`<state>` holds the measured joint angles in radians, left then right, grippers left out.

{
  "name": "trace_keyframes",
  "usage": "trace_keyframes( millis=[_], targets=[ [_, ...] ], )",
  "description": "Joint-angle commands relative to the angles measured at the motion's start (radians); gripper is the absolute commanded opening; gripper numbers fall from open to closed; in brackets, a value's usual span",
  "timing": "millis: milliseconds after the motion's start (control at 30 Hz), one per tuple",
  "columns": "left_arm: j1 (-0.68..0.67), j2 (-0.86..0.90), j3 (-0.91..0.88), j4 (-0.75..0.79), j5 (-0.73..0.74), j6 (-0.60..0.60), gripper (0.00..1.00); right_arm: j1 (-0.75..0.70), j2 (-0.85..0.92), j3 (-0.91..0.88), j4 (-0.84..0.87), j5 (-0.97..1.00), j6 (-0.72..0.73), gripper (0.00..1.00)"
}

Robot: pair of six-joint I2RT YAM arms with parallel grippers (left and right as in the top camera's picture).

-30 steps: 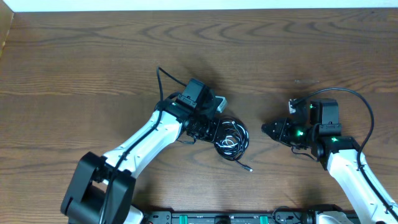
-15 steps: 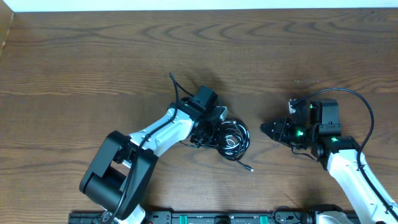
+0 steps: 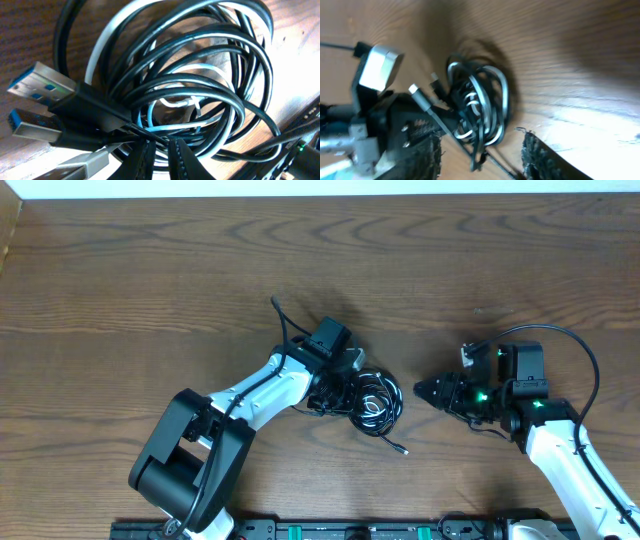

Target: Untangle cables

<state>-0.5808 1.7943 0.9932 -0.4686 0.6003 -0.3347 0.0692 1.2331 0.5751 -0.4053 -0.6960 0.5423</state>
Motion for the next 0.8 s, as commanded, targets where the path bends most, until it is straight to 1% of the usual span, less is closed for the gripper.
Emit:
trace_keyframes(
  millis=[0,167,200,233,433,500,567,633,700,767],
  targets=[
    [-0.001,0.018,-0.010,0.004,-0.069,-0.077,0.17,-0.002,-0.001,0.020,-0.003,-0.109,0.004,0.53],
    [-0.001,0.018,-0.010,0.014,-0.070,-0.087,0.17,-0.002,-0.001,0.020,-0.029,-0.109,0.030,0.60],
    [-0.001,0.018,-0.010,0.015,-0.071,-0.087,0.24,-0.002,-0.001,0.020,-0.034,-0.109,0.030,0.60],
    [-0.001,0.018,-0.010,0.015,-0.071,-0.087,0.25,-0.002,-0.001,0.020,-0.034,-0.108,0.030,0.60],
    [-0.001,0.018,-0.010,0.045,-0.075,-0.086,0.25,-0.002,-0.001,0.020,-0.036,-0.108,0.030,0.62],
    [-0.001,0.018,-0.010,0.053,-0.103,-0.087,0.25,-0.002,-0.001,0.020,-0.055,-0.108,0.029,0.63],
    [-0.001,0.018,-0.010,0.052,-0.138,-0.090,0.25,-0.002,-0.001,0.020,-0.082,-0.108,0.029,0.66],
    [-0.001,0.018,-0.010,0.052,-0.171,-0.090,0.25,-0.002,-0.001,0.020,-0.111,-0.108,0.029,0.71],
    [-0.001,0.018,-0.010,0.060,-0.201,-0.101,0.25,-0.001,-0.001,0.019,-0.134,-0.108,0.029,0.72],
    [-0.001,0.018,-0.010,0.073,-0.210,-0.116,0.25,0.006,-0.001,0.018,-0.156,-0.108,0.029,0.68]
  ],
)
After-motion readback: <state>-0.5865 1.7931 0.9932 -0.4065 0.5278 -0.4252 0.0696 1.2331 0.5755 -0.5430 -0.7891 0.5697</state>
